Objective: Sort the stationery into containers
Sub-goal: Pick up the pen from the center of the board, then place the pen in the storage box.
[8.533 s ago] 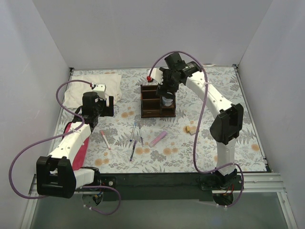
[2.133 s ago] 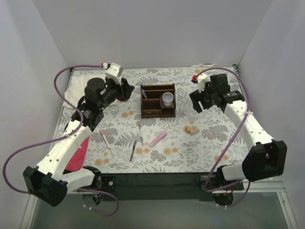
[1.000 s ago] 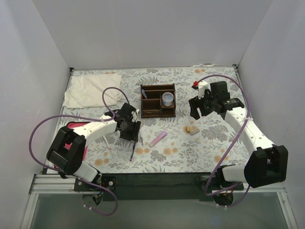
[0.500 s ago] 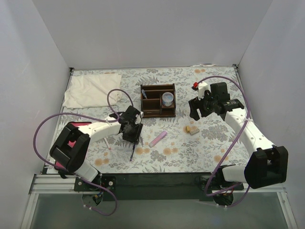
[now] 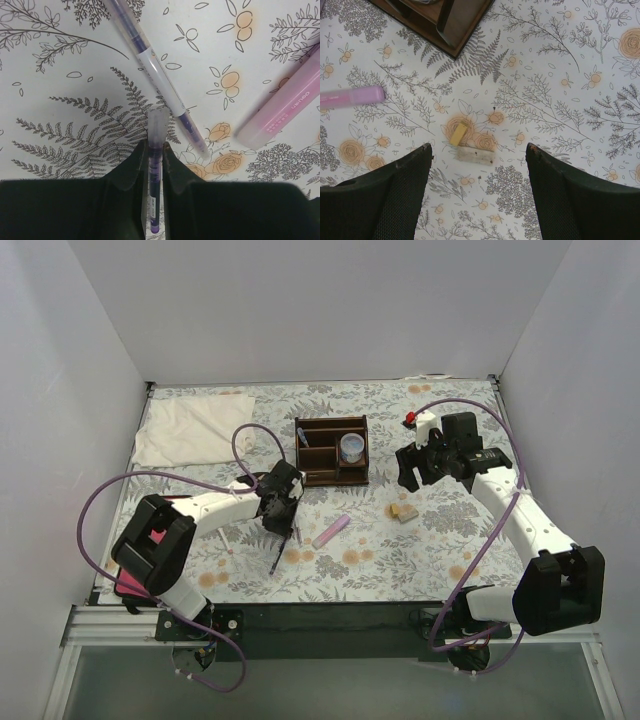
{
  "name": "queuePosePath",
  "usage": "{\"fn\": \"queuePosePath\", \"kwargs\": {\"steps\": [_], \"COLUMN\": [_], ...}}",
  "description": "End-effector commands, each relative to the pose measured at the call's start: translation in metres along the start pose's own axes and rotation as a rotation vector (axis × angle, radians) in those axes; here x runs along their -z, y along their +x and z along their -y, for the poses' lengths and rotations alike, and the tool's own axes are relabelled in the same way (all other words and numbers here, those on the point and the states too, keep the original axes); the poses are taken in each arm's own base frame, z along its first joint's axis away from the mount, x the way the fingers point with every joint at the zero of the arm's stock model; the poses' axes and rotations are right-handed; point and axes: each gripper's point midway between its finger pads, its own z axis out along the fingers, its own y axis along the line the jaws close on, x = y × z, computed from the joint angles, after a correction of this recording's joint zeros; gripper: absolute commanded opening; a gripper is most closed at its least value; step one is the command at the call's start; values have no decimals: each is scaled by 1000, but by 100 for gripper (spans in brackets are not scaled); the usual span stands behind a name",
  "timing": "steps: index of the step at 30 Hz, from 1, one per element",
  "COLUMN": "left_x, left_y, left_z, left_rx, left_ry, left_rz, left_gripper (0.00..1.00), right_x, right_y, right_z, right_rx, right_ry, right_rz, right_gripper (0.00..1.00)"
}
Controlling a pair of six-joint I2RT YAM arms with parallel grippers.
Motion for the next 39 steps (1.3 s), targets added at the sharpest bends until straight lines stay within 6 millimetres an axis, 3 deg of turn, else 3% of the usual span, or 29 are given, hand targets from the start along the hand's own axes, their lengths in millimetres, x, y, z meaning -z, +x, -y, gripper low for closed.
{"fn": "queuePosePath", "kwargs": {"steps": [1,2,3,4,5,6,9,13,14,16,17,20,22,23,26,30,31,34,35,39], "left_x": [5,14,29,41,51,67,98,150,162,180,193,217,224,238,239,225,231,223,233,229], "left_y": [-6,-8,-28,-36,-29,-47,-64,-130,-154,-181,-206,-249,-266,-282,-303,-321,-326,-325,-328,-330], "left_z": [-6,-6,1,4,6,13,21,40,47,56,60,67,72,76,84,84,82,77,77,73], "left_rx": [-80,-99,-128,-150,-170,-194,-228,-283,-289,-303,-315,-368,-389,-395,-389,-345,-326,-304,-291,-270], "left_ry": [-38,-43,-23,-13,4,19,48,82,99,120,107,84,81,83,98,97,94,88,91,78], "left_rz": [-8,-18,23,36,-11,28,77,366,477,610,734,969,1062,1156,1234,1276,1320,1353,1408,1445], "left_gripper": [0,0,0,0,0,0,0,0,0,0,0,0,0,0,0,0,0,0,0,0], "right_x": [6,6,7,8,8,7,3,0,0,1,1,3,3,3,5,7,8,11,12,13], "right_y": [-24,-26,-32,-33,-35,-36,-38,-41,-43,-49,-52,-58,-59,-58,-56,-52,-51,-50,-50,-48], "right_z": [5,7,9,10,11,11,13,18,19,23,24,29,30,31,33,34,34,36,37,39], "right_rx": [25,29,40,41,41,41,39,46,51,60,70,80,82,83,81,80,81,81,81,79], "right_ry": [23,28,35,39,40,39,36,52,56,69,72,92,98,102,118,131,133,150,154,165], "right_rz": [75,75,85,87,88,87,84,81,83,89,91,96,95,94,90,86,85,87,89,80], "right_gripper": [81,81,81,81,81,81,81,81,81,81,81,81,81,81,81,81,81,81,81,81]}}
